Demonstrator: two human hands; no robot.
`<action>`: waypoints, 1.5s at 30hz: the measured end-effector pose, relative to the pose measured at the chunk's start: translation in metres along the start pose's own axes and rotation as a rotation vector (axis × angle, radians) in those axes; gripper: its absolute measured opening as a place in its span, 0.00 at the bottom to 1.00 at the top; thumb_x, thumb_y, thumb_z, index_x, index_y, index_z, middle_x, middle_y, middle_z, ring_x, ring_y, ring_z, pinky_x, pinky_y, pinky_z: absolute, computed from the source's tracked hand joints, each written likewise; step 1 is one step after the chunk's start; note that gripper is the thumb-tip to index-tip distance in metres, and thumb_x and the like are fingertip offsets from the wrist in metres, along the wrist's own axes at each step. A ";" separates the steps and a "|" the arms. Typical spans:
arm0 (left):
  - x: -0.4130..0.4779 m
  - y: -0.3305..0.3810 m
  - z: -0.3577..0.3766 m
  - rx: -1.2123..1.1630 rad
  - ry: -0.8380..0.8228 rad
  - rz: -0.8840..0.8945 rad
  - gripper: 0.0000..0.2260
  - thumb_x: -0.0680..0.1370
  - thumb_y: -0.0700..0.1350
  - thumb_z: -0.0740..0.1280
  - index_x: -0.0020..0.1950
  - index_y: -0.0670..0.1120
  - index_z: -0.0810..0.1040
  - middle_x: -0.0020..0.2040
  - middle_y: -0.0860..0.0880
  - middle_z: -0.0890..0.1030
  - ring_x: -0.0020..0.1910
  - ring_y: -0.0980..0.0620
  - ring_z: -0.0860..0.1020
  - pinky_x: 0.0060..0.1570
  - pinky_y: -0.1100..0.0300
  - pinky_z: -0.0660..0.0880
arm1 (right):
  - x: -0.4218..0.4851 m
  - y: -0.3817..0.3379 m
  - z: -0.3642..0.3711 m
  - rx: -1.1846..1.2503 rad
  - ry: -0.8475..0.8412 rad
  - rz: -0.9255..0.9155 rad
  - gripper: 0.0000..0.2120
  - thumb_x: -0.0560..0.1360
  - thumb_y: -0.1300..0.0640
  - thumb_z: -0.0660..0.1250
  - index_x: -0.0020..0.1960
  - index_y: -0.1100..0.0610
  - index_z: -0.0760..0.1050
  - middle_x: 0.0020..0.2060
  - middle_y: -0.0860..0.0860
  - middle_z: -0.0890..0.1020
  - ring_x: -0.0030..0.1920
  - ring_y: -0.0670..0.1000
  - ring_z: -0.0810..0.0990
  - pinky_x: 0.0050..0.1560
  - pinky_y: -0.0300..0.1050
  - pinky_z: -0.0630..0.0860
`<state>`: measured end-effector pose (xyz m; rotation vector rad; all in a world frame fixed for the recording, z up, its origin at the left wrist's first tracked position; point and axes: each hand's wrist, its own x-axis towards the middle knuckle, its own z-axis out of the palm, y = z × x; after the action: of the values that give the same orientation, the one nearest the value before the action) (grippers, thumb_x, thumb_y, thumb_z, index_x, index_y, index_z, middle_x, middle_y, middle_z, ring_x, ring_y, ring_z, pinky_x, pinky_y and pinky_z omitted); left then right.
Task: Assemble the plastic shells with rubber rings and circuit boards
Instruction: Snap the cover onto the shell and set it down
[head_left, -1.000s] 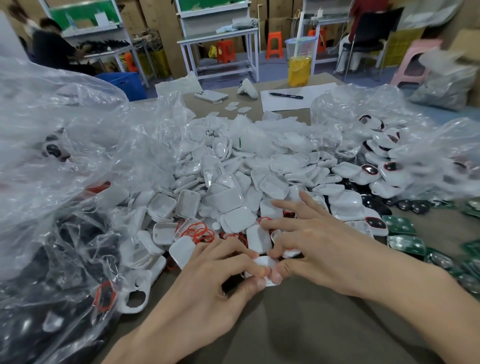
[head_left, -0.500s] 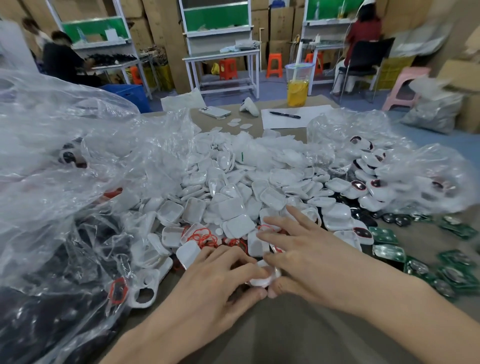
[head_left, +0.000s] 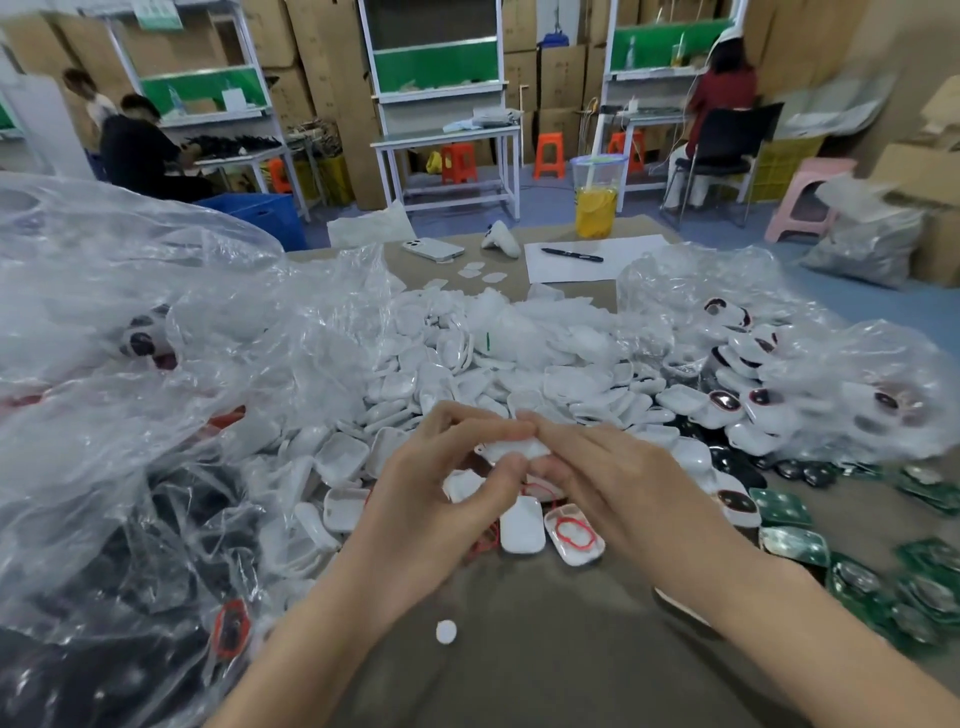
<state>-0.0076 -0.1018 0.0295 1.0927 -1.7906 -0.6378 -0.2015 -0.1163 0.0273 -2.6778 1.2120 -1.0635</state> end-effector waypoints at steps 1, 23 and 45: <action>0.001 -0.002 0.001 0.012 0.033 0.021 0.10 0.75 0.55 0.68 0.56 0.62 0.83 0.55 0.58 0.78 0.57 0.58 0.79 0.54 0.73 0.71 | 0.002 -0.001 0.002 0.166 0.001 0.107 0.18 0.81 0.50 0.62 0.69 0.50 0.74 0.49 0.49 0.85 0.47 0.50 0.84 0.50 0.47 0.79; -0.015 -0.005 0.025 -0.127 -0.026 -0.268 0.13 0.74 0.64 0.65 0.57 0.66 0.78 0.47 0.58 0.81 0.42 0.57 0.82 0.43 0.64 0.79 | -0.002 0.011 0.001 1.208 -0.015 0.891 0.11 0.67 0.54 0.75 0.48 0.53 0.87 0.44 0.57 0.87 0.44 0.54 0.87 0.43 0.39 0.82; -0.012 -0.004 0.024 -0.361 0.072 -0.436 0.12 0.72 0.60 0.71 0.47 0.54 0.82 0.34 0.50 0.84 0.36 0.52 0.84 0.43 0.58 0.80 | -0.004 -0.003 0.002 0.960 0.033 0.789 0.07 0.70 0.57 0.76 0.44 0.45 0.87 0.41 0.49 0.87 0.41 0.56 0.85 0.43 0.47 0.83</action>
<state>-0.0254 -0.0939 0.0108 1.2387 -1.3122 -1.1191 -0.2008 -0.1120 0.0241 -1.3103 1.1527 -1.1106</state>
